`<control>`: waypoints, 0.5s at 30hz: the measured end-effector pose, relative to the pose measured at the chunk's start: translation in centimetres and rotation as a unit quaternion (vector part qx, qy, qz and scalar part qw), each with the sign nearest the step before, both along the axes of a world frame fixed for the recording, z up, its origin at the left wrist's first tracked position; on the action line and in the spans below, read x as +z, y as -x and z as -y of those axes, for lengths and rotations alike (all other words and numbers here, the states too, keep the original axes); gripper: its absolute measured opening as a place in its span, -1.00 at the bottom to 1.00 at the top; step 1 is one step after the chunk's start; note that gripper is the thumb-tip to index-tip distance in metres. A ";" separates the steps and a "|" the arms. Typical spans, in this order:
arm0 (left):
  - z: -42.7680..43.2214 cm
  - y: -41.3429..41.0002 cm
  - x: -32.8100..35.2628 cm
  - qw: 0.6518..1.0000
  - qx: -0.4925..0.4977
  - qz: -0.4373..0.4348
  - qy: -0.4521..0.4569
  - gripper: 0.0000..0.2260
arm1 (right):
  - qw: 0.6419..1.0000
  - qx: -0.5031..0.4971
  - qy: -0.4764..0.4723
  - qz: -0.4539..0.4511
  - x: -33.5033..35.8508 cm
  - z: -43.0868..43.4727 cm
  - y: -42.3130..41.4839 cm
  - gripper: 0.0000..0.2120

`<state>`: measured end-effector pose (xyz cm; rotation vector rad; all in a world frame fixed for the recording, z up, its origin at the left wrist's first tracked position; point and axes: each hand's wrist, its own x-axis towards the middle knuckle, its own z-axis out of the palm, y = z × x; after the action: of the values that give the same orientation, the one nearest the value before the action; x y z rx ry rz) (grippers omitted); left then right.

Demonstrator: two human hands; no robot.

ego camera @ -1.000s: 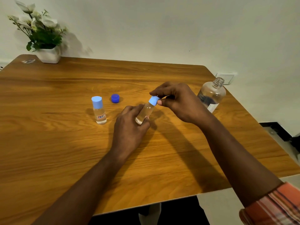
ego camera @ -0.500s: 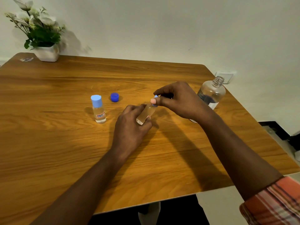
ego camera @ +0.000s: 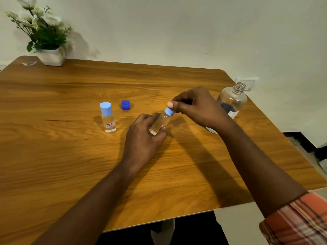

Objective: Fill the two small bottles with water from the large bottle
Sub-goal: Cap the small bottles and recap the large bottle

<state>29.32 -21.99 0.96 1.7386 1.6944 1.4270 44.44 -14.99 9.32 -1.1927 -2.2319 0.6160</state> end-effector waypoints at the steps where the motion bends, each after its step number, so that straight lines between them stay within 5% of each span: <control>1: 0.0 0.0 0.0 1.000 0.000 -0.001 -0.002 -0.66 | 1.000 -0.008 0.001 -0.009 0.0 0.0 0.0 -0.75; 7: -0.1 0.1 0.0 1.000 0.004 0.002 -0.002 -0.66 | 0.998 0.048 0.027 -0.017 0.4 -0.3 -0.8 -0.72; 15: -0.1 0.0 0.0 1.000 -0.001 0.001 -0.002 -0.66 | 1.000 -0.005 -0.002 -0.027 -0.1 -0.1 -0.2 -0.75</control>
<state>29.36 -21.88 0.97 1.7399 1.6898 1.4330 44.69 -14.90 9.25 -1.1694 -2.1800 0.6326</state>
